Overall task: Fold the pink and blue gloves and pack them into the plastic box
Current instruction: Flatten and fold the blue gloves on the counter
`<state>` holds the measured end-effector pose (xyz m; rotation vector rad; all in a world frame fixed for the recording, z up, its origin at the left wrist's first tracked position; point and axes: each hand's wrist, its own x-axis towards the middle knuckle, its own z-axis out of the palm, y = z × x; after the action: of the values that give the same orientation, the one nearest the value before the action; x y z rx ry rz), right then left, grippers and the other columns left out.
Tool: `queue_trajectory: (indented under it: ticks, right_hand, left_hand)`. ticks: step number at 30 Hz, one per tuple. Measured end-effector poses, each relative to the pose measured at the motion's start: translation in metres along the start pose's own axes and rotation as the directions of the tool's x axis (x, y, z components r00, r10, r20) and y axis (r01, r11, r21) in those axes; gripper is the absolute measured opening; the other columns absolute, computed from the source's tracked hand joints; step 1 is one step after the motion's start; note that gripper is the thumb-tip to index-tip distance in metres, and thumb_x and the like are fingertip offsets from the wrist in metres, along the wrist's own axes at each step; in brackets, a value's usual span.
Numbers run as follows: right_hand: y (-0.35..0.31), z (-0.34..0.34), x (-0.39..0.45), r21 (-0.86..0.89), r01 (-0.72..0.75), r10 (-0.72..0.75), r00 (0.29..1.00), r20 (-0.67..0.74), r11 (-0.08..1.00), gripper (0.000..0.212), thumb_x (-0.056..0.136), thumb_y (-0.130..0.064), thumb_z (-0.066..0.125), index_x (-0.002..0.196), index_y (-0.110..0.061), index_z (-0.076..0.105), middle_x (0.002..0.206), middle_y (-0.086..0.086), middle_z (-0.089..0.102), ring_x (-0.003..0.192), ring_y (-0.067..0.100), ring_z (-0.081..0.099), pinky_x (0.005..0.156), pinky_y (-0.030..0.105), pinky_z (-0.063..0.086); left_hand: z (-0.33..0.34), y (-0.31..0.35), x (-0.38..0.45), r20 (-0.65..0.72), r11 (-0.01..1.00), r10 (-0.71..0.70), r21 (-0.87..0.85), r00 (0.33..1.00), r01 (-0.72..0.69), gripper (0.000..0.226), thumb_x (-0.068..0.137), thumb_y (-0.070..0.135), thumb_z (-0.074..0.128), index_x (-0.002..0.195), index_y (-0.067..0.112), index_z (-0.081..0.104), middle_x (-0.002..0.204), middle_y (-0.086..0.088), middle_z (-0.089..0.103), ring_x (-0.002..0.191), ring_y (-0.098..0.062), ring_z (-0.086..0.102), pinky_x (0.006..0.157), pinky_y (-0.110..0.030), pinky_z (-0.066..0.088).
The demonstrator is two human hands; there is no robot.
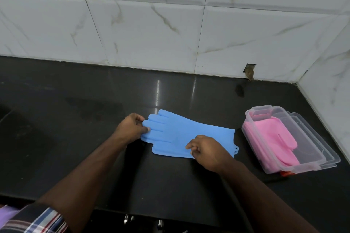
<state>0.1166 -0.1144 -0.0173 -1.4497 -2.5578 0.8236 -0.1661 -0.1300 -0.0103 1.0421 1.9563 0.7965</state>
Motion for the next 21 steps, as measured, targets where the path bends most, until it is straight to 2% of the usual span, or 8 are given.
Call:
queue_trajectory:
  ticks: [3,5,10,14,17,18,21]
  right_hand:
    - [0.001,0.000,-0.003,0.001,0.009,-0.009,1.000,0.011,1.000,0.027,0.093,-0.019,0.059,0.118,-0.026,0.068,0.100,-0.014,0.053,0.095,0.003,0.053,0.081,0.017,0.038]
    - [0.001,0.002,-0.004,-0.016,0.018,-0.017,1.000,0.012,1.000,0.029,0.092,-0.019,0.062,0.120,-0.026,0.067,0.104,-0.012,0.057,0.101,0.006,0.055,0.085,0.019,0.041]
    - [0.000,0.003,-0.004,-0.011,0.017,-0.017,0.999,-0.031,1.000,0.033,0.094,-0.006,0.054,0.119,-0.023,0.068,0.109,-0.003,0.062,0.103,0.013,0.059,0.084,0.019,0.042]
    - [-0.001,-0.003,-0.013,0.010,0.102,-0.097,0.968,-0.230,0.995,0.030,0.096,-0.007,0.052,0.115,-0.023,0.069,0.108,-0.004,0.059,0.100,0.011,0.054,0.085,0.023,0.044]
    - [-0.002,-0.003,-0.018,-0.008,0.165,-0.158,0.925,-0.347,0.986,0.028,0.096,-0.009,0.053,0.114,-0.021,0.071,0.105,-0.004,0.058,0.099,0.011,0.051,0.086,0.024,0.044]
    - [-0.002,-0.001,-0.020,-0.029,0.171,-0.171,0.926,-0.336,0.985,0.029,0.095,-0.008,0.053,0.114,-0.022,0.071,0.105,-0.004,0.059,0.099,0.012,0.052,0.086,0.025,0.044]
    - [0.001,0.009,-0.026,-0.059,0.125,-0.133,0.976,-0.175,0.990,0.033,0.095,-0.011,0.052,0.116,-0.027,0.071,0.108,-0.008,0.062,0.105,0.013,0.053,0.089,0.027,0.045]
  left_hand:
    - [-0.002,-0.001,0.000,-0.028,0.999,0.029,0.021,0.999,-0.028,0.034,0.077,0.015,0.078,0.104,0.022,0.060,0.092,-0.006,0.069,0.095,-0.027,0.069,0.088,-0.049,0.058]
    - [-0.001,-0.001,-0.001,-0.022,0.999,0.034,0.004,0.999,-0.033,0.038,0.077,0.014,0.079,0.109,0.022,0.059,0.094,-0.008,0.068,0.093,-0.027,0.069,0.087,-0.050,0.058]
    - [0.002,0.003,-0.006,0.057,0.978,-0.030,-0.204,0.998,0.041,0.045,0.082,-0.005,0.073,0.120,0.011,0.056,0.099,-0.011,0.056,0.088,-0.022,0.064,0.075,-0.039,0.061]
    - [-0.005,0.005,-0.005,0.048,0.946,-0.042,-0.318,0.998,0.055,0.044,0.084,-0.010,0.067,0.122,0.009,0.057,0.098,-0.012,0.058,0.090,-0.022,0.064,0.074,-0.035,0.060]
    - [-0.004,0.003,-0.007,0.076,0.940,-0.060,-0.331,0.995,0.082,0.038,0.084,-0.008,0.061,0.116,0.012,0.060,0.110,-0.014,0.064,0.093,-0.023,0.065,0.077,-0.038,0.059]
    - [-0.002,0.002,-0.008,0.081,0.942,-0.071,-0.323,0.994,0.094,0.036,0.083,-0.006,0.059,0.113,0.014,0.060,0.112,-0.014,0.065,0.092,-0.023,0.065,0.074,-0.037,0.059]
    - [0.001,-0.006,-0.011,0.072,0.965,-0.105,-0.235,0.992,0.119,0.032,0.084,-0.001,0.057,0.110,0.018,0.061,0.110,-0.009,0.064,0.083,-0.018,0.061,0.062,-0.030,0.054]
